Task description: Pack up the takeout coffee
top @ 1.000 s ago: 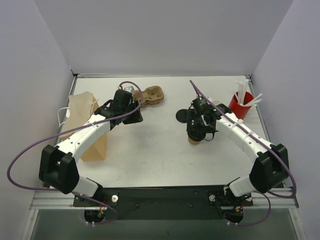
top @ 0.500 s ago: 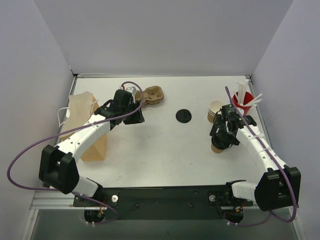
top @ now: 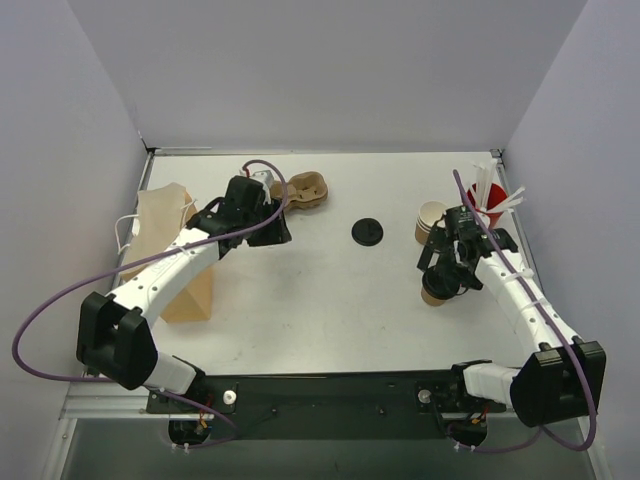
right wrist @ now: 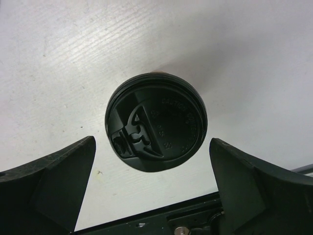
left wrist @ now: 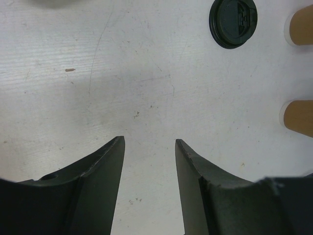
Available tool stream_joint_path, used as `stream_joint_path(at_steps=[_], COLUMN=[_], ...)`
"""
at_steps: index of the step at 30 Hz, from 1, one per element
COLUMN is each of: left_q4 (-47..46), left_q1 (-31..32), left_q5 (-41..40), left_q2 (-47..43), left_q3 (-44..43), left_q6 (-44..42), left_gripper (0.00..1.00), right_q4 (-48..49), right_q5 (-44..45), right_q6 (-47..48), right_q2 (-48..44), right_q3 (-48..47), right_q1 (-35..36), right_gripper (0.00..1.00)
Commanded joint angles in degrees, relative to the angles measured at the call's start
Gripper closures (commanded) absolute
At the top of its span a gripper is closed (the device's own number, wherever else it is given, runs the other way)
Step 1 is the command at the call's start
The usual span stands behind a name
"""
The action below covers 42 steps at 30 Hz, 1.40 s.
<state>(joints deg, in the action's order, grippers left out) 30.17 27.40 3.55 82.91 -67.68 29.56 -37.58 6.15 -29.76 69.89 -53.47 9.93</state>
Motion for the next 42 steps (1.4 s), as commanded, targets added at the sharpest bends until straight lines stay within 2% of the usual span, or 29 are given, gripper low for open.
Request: stream_joint_path(at_steps=[1,5,7,9,13,20,24,31,42], left_q4=[-0.4,0.1,0.5,1.3,4.1,9.1,11.9,14.2,15.2], left_q1=[0.0,-0.2,-0.2,-0.2,-0.4,-1.0,-1.6,-2.2,-2.3], left_q5=[0.2,-1.1,-1.3,-1.4,-2.0,-7.3,-10.9,-12.9,-14.4], left_q2=[-2.3,-2.0,-1.9,-2.1,-4.0,-8.1,-10.3,-12.7,-14.3], left_q3=[-4.7,-6.8,-8.2,-9.7,-14.0,-21.7,-24.5,-25.1,-24.0], left_q6=[-0.6,-0.2,0.0,0.0,0.1,0.6,0.3,0.1,-0.3], left_gripper=[0.44,0.44,0.44,0.44,0.45,0.45,0.45,0.45,0.45], right_q4=[-5.8,-7.3,-7.2,-6.7,-2.9,6.1,12.3,21.0,33.2], right_q5=[1.2,0.5,2.2,3.8,2.1,-5.4,-8.1,-9.3,-10.2], right_q6=[0.8,1.6,1.6,1.5,2.3,5.3,8.1,13.3,16.7], right_q2=[-3.7,-4.3,-2.6,2.6,15.2,41.2,51.3,63.0,74.8], right_q3=[-6.5,-13.4,-19.3,-23.5,-38.0,-60.3,-69.5,-77.7,-81.5], right_q1=[-0.1,1.7,6.7,12.3,19.0,23.1,23.9,24.8,27.3], right_gripper=[0.05,0.08,0.08,0.09,0.12,0.15,0.15,0.15,0.16])
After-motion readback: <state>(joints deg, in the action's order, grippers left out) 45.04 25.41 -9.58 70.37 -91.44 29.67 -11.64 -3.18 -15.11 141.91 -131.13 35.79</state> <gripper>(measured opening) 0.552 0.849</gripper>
